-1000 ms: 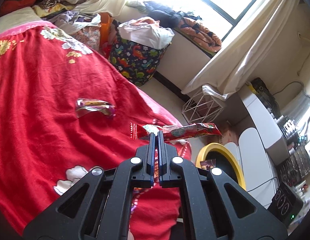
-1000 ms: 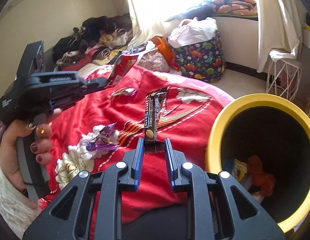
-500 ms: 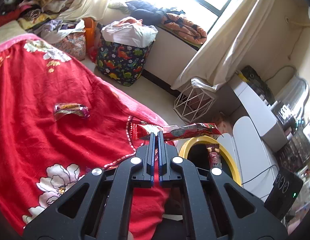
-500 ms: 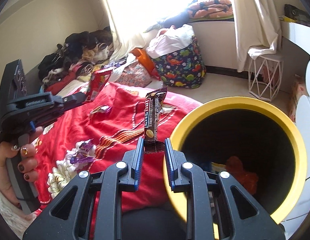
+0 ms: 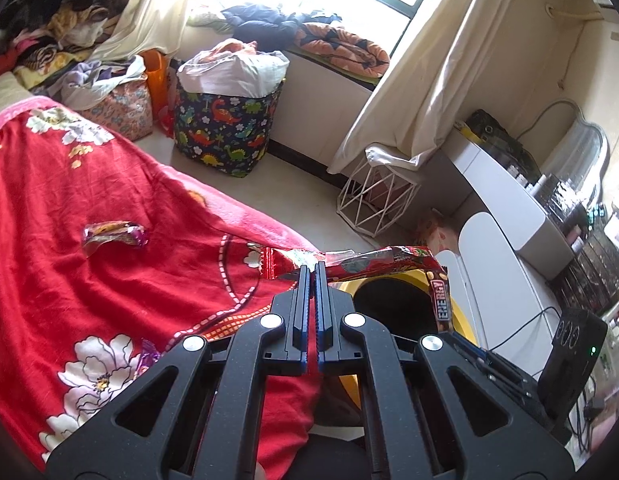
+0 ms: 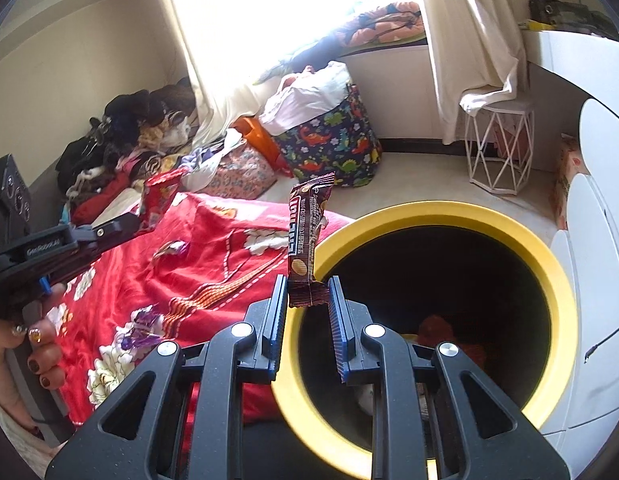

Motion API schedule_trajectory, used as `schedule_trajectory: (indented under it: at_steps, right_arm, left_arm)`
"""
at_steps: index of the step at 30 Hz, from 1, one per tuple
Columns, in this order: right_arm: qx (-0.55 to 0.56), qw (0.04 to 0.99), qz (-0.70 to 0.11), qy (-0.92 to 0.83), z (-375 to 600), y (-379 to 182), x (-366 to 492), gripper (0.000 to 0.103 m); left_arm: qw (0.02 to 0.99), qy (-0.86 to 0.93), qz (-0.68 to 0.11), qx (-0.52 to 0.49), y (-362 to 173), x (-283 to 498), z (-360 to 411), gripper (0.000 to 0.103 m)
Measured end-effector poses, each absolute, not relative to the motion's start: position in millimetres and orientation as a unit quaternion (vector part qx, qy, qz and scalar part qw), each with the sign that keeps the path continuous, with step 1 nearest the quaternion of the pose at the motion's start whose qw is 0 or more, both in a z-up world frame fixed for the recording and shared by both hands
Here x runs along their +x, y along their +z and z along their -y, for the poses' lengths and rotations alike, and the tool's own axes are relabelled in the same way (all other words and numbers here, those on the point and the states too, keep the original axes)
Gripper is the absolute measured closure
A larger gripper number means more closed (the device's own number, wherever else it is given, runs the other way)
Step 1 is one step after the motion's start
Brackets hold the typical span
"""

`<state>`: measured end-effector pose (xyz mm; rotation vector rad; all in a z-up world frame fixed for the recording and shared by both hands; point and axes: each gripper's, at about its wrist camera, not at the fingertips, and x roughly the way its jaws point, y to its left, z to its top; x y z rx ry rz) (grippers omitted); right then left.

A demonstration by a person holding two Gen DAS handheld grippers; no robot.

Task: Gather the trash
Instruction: 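Carry the red wrapper with the left tool while the right tool carries the chocolate bar over the bin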

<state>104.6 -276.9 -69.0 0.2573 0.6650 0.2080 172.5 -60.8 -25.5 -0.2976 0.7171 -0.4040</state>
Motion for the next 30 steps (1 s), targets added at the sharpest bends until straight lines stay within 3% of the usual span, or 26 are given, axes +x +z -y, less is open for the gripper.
schedule_trajectory:
  at_steps: [30]
  right_arm:
    - [0.187,0.929,-0.32,0.024,356.2,-81.4,102.7,0.083]
  left_arm:
    - [0.896,-0.241,-0.37,-0.053,-44.5,159.8,142.4,0.103]
